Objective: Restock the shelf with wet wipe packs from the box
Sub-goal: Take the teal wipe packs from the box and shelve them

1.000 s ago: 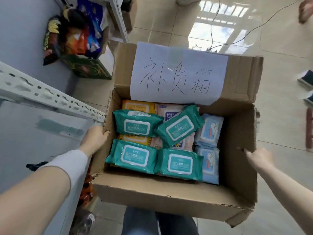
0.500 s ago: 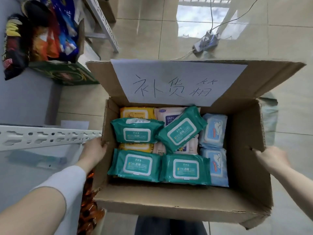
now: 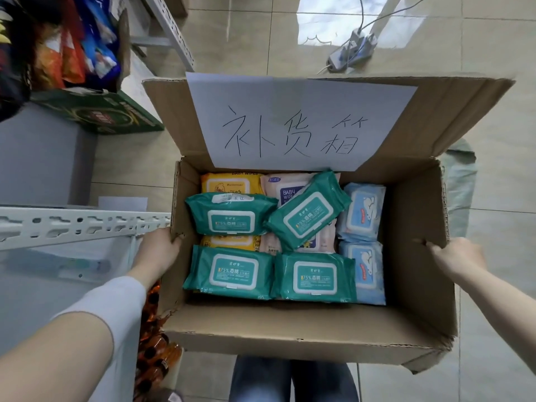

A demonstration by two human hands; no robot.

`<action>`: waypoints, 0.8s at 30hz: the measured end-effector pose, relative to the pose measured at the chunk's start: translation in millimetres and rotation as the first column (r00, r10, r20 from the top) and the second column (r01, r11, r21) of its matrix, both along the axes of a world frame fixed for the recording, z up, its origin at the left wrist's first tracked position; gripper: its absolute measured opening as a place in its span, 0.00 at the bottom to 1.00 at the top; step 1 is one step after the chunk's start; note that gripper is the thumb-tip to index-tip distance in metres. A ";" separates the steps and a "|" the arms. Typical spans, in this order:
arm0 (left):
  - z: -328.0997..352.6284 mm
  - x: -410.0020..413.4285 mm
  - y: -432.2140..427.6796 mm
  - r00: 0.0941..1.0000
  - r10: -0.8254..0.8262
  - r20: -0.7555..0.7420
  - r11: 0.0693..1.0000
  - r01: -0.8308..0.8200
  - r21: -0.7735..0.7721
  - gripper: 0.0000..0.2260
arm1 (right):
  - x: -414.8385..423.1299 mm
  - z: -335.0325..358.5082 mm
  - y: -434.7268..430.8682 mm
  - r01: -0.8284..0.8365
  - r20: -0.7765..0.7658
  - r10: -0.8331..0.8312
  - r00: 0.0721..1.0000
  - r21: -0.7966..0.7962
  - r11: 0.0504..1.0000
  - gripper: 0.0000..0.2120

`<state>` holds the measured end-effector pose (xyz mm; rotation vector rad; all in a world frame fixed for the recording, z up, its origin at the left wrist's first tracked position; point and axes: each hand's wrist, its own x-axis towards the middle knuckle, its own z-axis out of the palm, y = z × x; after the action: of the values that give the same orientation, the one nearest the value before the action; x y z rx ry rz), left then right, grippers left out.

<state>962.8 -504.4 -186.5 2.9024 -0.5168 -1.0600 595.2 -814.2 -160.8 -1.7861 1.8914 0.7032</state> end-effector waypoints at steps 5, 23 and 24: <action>0.3 -2.0 0.8 1.000 -0.012 0.003 1.000 0.012 -0.025 0.14 | -8.0 -8.2 5.3 -0.019 -0.013 0.019 1.000 0.007 1.000 0.15; -8.1 -18.8 11.4 0.997 0.075 0.034 0.997 -0.075 0.020 0.15 | -25.9 -30.1 21.7 0.064 -0.037 -0.065 0.997 -0.047 0.997 0.20; -7.5 -19.5 9.6 0.994 0.106 0.020 0.993 -0.107 0.040 0.15 | -26.0 -29.8 22.0 0.082 -0.029 -0.083 0.996 -0.043 0.996 0.21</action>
<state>943.3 -494.8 -194.0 2.9392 -0.3403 -1.0436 569.2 -792.2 -190.6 -1.7205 2.0013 0.6700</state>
